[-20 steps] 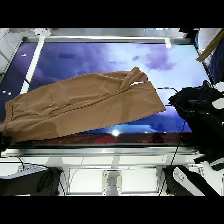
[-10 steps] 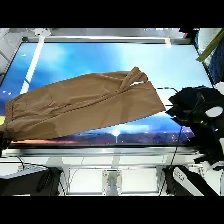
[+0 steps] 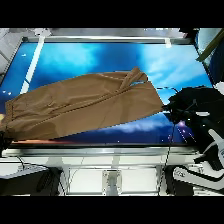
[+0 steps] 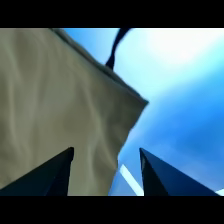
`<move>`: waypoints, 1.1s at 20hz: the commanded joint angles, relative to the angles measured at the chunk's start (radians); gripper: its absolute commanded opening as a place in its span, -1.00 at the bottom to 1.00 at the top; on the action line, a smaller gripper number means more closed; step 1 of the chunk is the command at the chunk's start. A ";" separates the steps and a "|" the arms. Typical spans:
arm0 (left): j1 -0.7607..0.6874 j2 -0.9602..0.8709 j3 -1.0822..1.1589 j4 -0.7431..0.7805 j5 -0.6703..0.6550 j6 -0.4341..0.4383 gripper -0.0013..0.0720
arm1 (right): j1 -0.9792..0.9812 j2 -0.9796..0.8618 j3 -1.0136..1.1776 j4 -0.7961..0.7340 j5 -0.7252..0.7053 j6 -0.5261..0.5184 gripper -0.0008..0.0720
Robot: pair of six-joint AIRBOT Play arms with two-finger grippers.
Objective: Fold the clothes and pants, and hang the long-sleeved shirts on hangers.
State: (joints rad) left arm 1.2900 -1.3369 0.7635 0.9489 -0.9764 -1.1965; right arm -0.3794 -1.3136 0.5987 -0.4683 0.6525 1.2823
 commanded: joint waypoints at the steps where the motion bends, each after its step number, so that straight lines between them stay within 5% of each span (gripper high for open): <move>1: 0.000 0.000 0.001 0.002 -0.009 0.001 -0.90 | 0.055 -0.091 0.041 0.054 -0.055 -0.036 0.27; 4: 0.000 0.000 0.001 0.020 -0.022 0.002 -0.90 | 0.075 -0.116 0.041 0.082 -0.095 -0.016 0.22; 6: 0.000 0.002 0.002 0.019 -0.032 0.002 -0.90 | 0.074 -0.105 0.060 0.078 -0.092 -0.019 -0.52; 8: 0.000 0.015 0.023 0.020 -0.069 0.012 -0.90 | 0.072 -0.068 0.098 0.064 -0.069 -0.021 -0.94; 11: 0.000 0.060 0.087 0.023 -0.116 0.011 -0.91 | 0.020 0.044 0.165 -0.061 0.039 -0.009 -0.94; 16: -0.026 0.137 0.097 0.060 -0.179 0.011 -0.91 | -0.103 0.267 0.144 -0.512 0.319 0.165 -0.94; 18: -0.056 0.155 0.096 0.222 -0.218 -0.021 -0.91 | -0.127 0.349 0.076 -0.665 0.395 0.209 -0.95; 22: -0.058 0.170 0.094 0.476 -0.188 -0.150 -0.91 | -0.192 0.497 -0.106 -0.723 0.405 0.208 -0.94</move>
State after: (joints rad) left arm 1.2388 -1.1786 0.8570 1.2526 -1.1675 -1.2716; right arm -0.5282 -0.9161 0.5949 -1.0725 1.0058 1.4609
